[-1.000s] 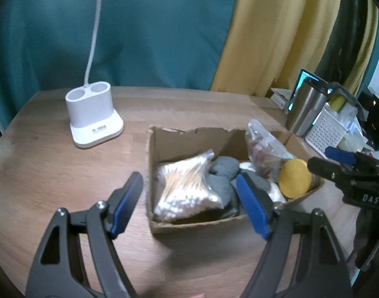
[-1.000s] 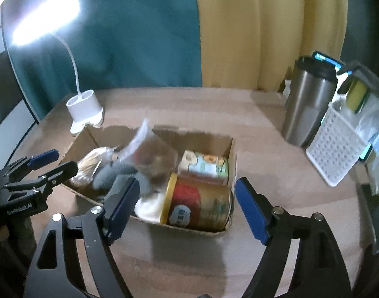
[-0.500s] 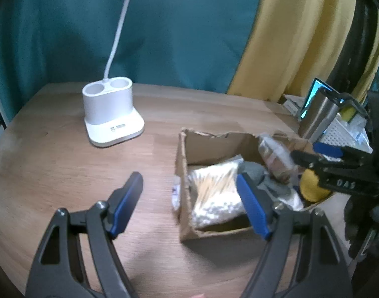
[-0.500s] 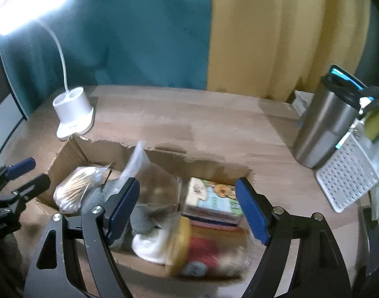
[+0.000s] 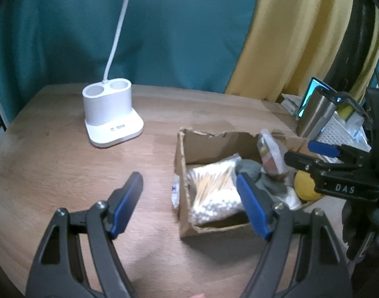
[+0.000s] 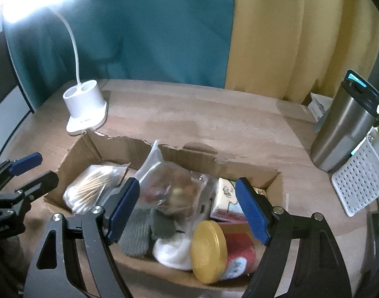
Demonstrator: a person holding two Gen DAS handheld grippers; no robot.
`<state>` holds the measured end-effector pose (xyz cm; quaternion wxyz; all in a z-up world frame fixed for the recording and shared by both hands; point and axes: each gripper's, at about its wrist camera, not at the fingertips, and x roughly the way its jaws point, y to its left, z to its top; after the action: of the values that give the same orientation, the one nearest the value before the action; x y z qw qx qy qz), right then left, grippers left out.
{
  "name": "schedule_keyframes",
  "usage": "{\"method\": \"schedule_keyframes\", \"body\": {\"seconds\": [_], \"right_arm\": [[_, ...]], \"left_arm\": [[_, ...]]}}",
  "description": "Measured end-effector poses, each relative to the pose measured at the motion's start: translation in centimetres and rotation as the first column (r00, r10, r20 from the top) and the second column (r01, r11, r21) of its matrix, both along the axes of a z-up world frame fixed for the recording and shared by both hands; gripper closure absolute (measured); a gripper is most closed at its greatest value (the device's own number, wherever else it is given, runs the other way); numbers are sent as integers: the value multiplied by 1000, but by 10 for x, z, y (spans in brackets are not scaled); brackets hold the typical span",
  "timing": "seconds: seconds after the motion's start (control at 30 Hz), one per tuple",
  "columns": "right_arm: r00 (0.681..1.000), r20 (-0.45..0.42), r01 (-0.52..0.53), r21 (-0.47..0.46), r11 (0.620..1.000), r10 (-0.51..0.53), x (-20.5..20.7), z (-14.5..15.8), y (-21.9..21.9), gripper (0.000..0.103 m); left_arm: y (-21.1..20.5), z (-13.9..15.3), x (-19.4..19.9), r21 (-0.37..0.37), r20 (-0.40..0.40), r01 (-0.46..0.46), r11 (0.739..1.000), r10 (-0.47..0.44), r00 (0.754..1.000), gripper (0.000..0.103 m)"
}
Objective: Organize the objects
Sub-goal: 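Open the right gripper to release the can beside the cartoon pack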
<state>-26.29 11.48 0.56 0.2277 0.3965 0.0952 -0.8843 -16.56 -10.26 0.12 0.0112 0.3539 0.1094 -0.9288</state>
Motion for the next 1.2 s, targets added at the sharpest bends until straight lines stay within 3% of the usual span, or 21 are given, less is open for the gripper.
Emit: {"method": "schedule_keyframes", "body": {"seconds": [1.2], "right_arm": [[1000, -15, 17, -65, 998, -18, 77, 13, 68, 21]], "left_arm": [[64, 29, 55, -56, -18, 27, 998, -28, 999, 24]]}}
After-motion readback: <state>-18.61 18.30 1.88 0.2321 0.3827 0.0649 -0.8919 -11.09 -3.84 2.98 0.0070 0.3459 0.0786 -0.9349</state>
